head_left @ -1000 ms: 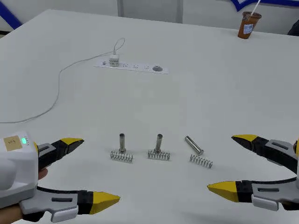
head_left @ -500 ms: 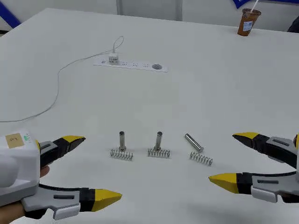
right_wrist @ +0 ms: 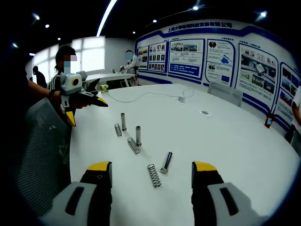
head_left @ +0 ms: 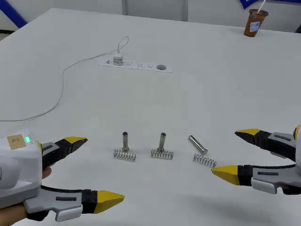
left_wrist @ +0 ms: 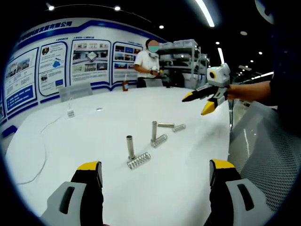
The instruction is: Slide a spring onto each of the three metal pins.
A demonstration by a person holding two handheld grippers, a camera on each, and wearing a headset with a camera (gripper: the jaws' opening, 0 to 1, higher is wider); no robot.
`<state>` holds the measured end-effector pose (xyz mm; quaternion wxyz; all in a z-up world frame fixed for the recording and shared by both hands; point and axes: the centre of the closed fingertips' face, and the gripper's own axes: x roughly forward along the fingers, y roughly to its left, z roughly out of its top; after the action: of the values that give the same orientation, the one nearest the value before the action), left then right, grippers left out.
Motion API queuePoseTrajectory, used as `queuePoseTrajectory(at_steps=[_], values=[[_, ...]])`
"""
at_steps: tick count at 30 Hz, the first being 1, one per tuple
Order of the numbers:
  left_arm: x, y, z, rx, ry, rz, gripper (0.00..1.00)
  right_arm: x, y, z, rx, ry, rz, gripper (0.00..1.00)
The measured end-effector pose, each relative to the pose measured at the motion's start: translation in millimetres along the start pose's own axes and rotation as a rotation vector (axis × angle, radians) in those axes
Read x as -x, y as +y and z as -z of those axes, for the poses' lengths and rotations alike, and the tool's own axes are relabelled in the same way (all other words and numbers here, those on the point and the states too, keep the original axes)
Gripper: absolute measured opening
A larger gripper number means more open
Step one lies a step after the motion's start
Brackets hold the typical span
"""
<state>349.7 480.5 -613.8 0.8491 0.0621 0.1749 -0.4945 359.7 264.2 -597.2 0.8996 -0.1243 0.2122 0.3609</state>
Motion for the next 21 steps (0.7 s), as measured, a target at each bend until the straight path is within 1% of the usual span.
queuePoseTrajectory(at_steps=[8, 14, 21], values=[[1.2, 0.0, -0.4, 0.002, -0.004, -0.008, 0.96, -7.2, -9.3, -6.2, 0.020, 0.012, 0.007, 0.66], [1.5, -1.5, -0.1, 0.002, -0.002, -0.008, 0.96, -17.8, -16.3, -13.7, 0.046, 0.042, 0.012, 0.64], [1.0, -1.2, -1.5, 0.003, -0.008, -0.009, 0.96, -32.9, -24.6, -20.0, 0.050, 0.080, 0.017, 0.59]])
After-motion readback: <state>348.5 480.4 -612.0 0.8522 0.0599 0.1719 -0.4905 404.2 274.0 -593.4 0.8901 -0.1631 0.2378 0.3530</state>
